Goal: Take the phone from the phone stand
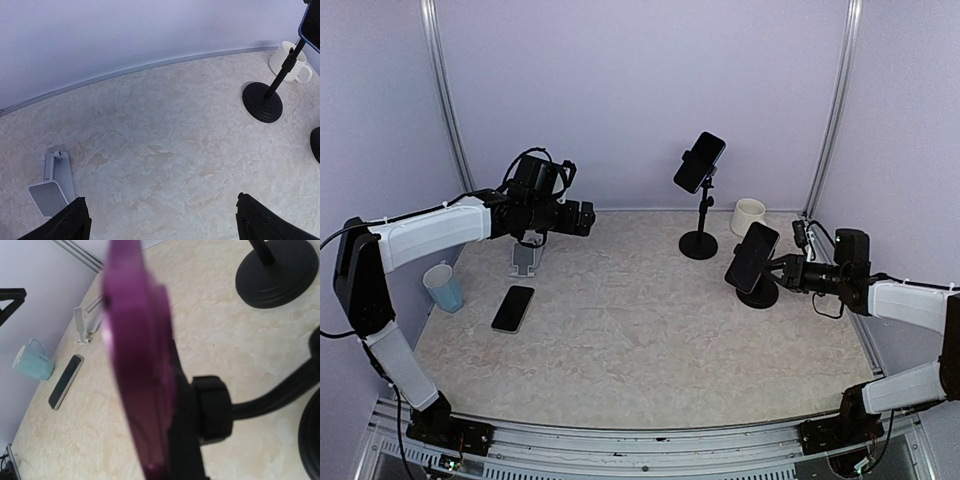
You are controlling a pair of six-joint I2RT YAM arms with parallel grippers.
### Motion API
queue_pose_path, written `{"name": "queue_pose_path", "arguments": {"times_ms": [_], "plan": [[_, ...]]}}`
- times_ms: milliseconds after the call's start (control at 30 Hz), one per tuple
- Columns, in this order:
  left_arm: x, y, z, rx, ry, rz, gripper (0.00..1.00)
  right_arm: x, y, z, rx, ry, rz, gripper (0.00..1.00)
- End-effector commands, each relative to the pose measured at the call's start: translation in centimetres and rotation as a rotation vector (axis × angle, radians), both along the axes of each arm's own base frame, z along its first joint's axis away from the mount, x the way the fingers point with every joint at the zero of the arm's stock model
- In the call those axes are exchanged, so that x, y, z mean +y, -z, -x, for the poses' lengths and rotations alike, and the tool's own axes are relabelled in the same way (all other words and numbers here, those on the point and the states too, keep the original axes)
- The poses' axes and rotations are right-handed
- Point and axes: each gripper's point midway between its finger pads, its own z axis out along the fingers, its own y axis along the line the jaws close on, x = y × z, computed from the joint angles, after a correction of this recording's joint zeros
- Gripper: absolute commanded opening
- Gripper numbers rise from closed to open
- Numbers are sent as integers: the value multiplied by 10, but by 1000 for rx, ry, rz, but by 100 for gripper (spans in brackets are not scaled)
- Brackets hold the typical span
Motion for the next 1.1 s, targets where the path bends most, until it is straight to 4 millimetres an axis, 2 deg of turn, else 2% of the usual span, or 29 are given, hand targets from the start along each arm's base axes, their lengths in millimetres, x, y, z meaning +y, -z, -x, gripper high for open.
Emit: {"name": "queue_pose_path", "arguments": {"times_ms": [0,233,467,1067], "plan": [[0,-8,2,-25,3,6,99,-3,-17,-9,-69,-3,5,38],[0,-8,2,-25,4,11,99,-6,-20,-13,-76,-3,4,42],[2,-10,3,-29,-3,9,99,-4,-24,-15,-81,-23,-2,36],[3,-5,18,-12,11,48,99,7,-38,1,-136,-106,-53,16]]}}
